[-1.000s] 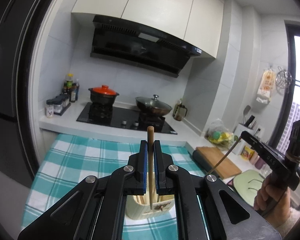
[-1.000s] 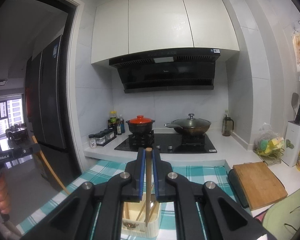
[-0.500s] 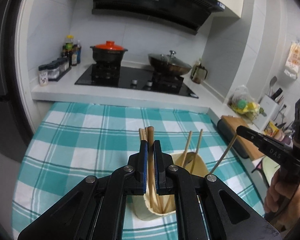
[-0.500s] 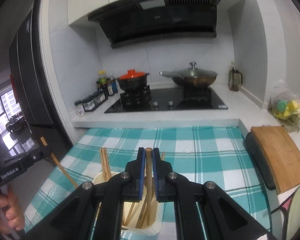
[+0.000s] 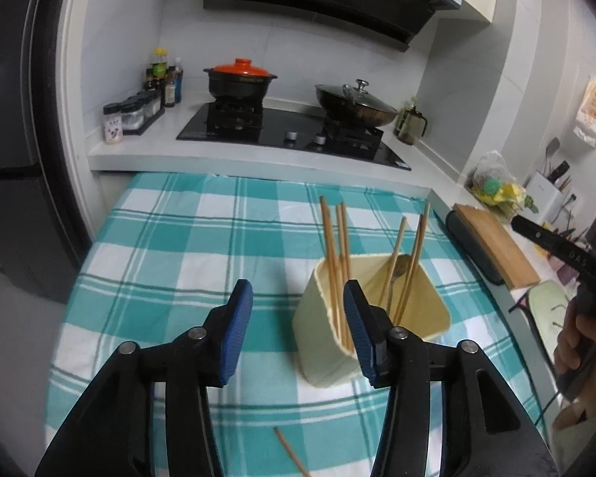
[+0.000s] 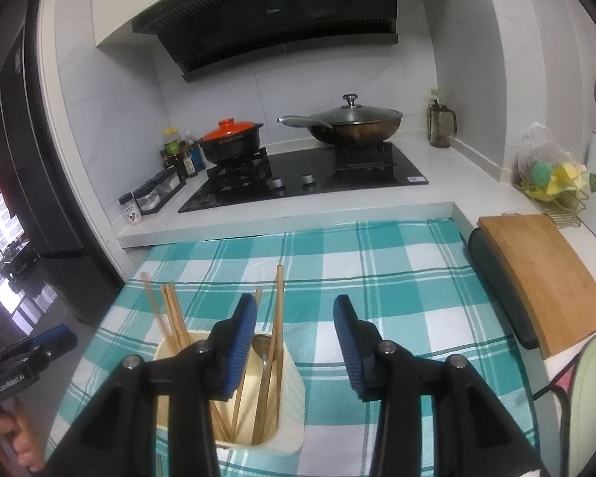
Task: Organize utensils
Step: 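Lower the right tool and grasp the steel spoon by its handle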
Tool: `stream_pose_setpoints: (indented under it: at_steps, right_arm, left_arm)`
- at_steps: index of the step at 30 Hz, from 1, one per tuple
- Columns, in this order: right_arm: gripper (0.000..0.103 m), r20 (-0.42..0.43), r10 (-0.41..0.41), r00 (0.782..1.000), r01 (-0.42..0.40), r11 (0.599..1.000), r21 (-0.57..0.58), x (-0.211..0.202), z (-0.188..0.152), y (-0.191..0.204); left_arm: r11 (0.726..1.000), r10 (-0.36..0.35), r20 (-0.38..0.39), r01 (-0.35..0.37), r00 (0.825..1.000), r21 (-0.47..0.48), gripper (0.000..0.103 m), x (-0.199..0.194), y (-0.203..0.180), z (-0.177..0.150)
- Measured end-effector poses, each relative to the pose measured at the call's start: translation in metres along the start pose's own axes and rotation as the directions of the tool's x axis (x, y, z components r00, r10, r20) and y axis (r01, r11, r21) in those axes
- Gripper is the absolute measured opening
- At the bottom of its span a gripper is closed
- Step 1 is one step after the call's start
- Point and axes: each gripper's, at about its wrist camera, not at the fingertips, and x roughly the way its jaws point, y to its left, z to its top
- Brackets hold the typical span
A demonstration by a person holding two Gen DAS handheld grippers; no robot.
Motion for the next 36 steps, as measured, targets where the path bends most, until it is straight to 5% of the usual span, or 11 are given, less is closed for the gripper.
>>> stream_pose_setpoints:
  at_steps: [8,13,17,23,31,36]
  right_arm:
    - [0.041,-0.006,-0.007,1.0,0.005,0.981,-0.192,-0.1,-0.081,0.01]
    - [0.041,-0.094,-0.022,0.995,0.0,0.974,-0.225,-0.126,-0.194,0.017]
    - [0.041,-0.189,0.01,0.982,-0.038,0.989,-0.142,-0.134,-0.276,0.028]
    - [0.041,-0.301,0.163,0.94,-0.199,0.976,-0.093,-0.128,-0.318,0.073]
    - [0.041,-0.41,0.158,0.898,-0.214,0.973,-0.092,-0.08,-0.332,0.108]
    - [0.01,-0.372,0.044,0.927,-0.135,0.966,-0.221,-0.081,-0.341,0.115]
  left_arm:
    - [0.995,0.05,-0.075,-0.043,0.996,0.094,0.073,-0.075,0.009,-0.119]
    - [0.996,0.086,-0.139,-0.08,0.987,0.045,0.074,-0.084,-0.003,-0.212]
    - [0.993,0.117,-0.165,-0.119,0.979,-0.003,0.074,-0.079,-0.012,-0.253]
    - [0.99,0.138,-0.148,-0.141,0.979,-0.006,0.074,-0.09,-0.011,-0.251]
    - [0.992,0.129,-0.1,-0.129,0.987,0.006,0.081,-0.113,-0.011,-0.239]
    - [0.991,0.13,-0.124,-0.134,0.984,-0.024,0.081,-0.107,-0.002,-0.239]
